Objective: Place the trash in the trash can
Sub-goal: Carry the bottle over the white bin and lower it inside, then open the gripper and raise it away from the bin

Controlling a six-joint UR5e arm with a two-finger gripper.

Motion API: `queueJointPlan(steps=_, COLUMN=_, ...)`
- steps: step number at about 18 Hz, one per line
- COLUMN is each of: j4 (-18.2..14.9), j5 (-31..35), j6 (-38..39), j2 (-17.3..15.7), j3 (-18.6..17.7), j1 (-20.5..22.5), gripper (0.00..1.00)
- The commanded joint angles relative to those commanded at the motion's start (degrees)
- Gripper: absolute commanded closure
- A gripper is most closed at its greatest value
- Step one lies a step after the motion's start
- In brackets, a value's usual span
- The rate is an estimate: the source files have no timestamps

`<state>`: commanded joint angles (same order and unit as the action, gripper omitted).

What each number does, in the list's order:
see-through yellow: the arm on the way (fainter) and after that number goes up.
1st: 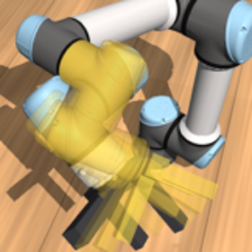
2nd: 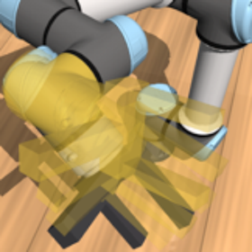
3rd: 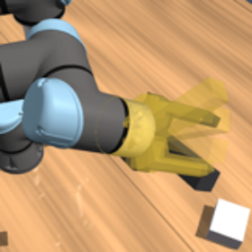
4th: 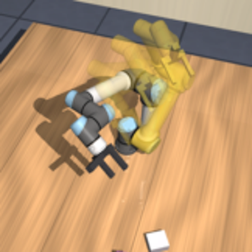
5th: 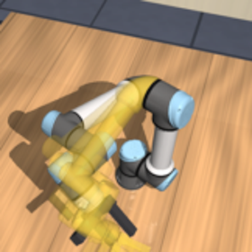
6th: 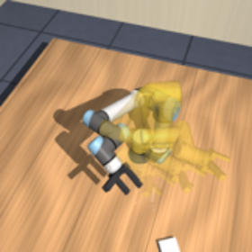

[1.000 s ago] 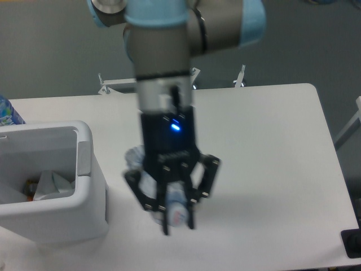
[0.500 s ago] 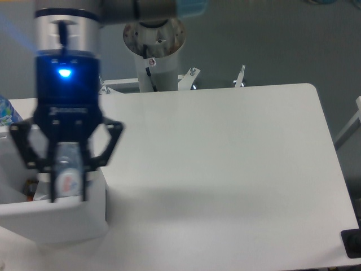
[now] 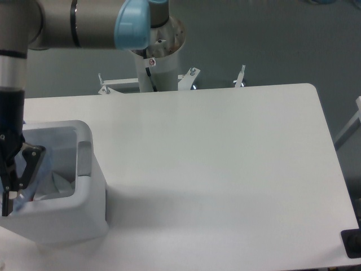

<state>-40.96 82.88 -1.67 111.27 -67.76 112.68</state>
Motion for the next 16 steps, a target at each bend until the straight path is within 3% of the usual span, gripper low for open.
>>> queueJointPlan(steps=4, j4=0.0, j5=1.1, j6=0.0, j2=-1.1, j3=0.1, j1=1.1, gripper=0.0)
queueJointPlan(steps=9, j4=-0.4, j5=10.8, j6=-0.6, j2=-1.0, j3=-0.5, j1=12.3, gripper=0.0)
queueJointPlan(steps=13, j4=-1.0, j5=13.5, j6=-12.3, j2=-1.1, j3=-2.8, j1=19.8, gripper=0.0)
queueJointPlan(steps=16, j4=-4.5, j5=16.5, j6=-25.6, j2=-1.8, j3=-4.3, j1=24.0, gripper=0.0)
